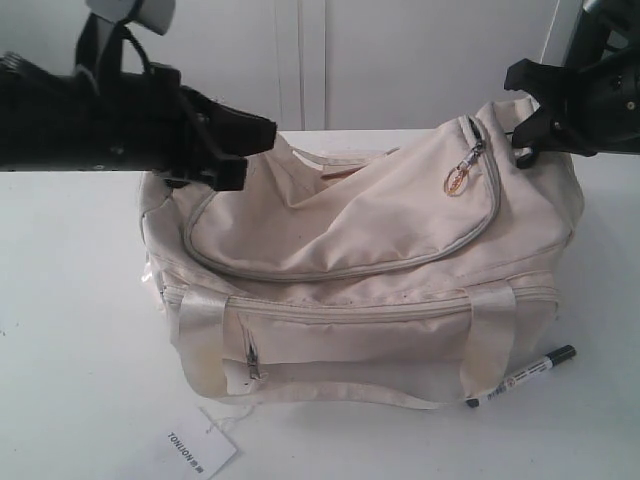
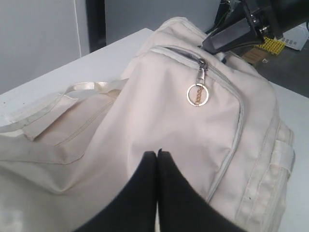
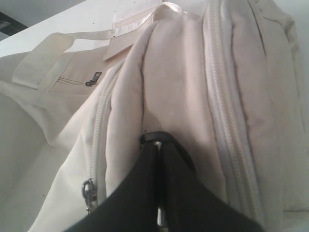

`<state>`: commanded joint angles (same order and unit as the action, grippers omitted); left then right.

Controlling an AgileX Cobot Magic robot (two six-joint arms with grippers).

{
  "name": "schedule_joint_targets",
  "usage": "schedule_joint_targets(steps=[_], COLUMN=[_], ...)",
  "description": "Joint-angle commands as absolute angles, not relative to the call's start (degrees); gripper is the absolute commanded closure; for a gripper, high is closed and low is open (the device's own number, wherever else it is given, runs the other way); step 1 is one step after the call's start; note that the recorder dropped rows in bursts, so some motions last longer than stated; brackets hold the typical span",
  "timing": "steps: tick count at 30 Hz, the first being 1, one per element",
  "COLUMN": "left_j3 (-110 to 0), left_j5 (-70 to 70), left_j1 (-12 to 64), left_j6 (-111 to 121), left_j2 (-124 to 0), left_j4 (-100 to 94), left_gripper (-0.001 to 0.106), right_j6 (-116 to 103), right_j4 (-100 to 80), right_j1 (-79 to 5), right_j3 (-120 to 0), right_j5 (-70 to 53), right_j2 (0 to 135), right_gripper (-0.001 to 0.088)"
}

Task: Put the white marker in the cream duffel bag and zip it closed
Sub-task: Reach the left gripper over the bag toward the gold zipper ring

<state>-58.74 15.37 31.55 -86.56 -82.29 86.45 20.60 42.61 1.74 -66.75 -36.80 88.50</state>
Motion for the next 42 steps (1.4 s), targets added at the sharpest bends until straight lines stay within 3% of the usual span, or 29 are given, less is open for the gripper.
schedule_joint_targets(steps=[21, 31, 34, 39, 42], left_j3=[-73.6, -78.5, -79.3, -80.1, -80.9], left_j5=[9.7, 10.6, 10.7, 12.3, 12.4], left_j1=[43.5, 44.8, 44.8, 44.8, 44.8], left_j6=[-95.4, -99.4, -99.4, -100.9, -100.9], left_j2=[-99.1, -104.4, -105.3, -106.9, -108.3], left_j4=[86.5, 86.5, 86.5, 86.5, 86.6], left_gripper=[0.105, 0.105, 0.096, 0.069, 0.061], right_j6=[20.6, 20.6, 20.6, 20.6, 20.6], right_j4=[42.6, 42.6, 42.6, 42.6, 42.6], right_j1=[1.7, 1.7, 1.7, 1.7, 1.7], right_j3=[-66.8, -66.8, -66.8, -66.8, -66.8], right_j5=[-36.8, -36.8, -36.8, -36.8, -36.8], right_j2=[88.5, 88.5, 88.5, 88.5, 88.5], right_gripper=[0.0868, 0.0868, 0.0868, 0.0868, 0.0868])
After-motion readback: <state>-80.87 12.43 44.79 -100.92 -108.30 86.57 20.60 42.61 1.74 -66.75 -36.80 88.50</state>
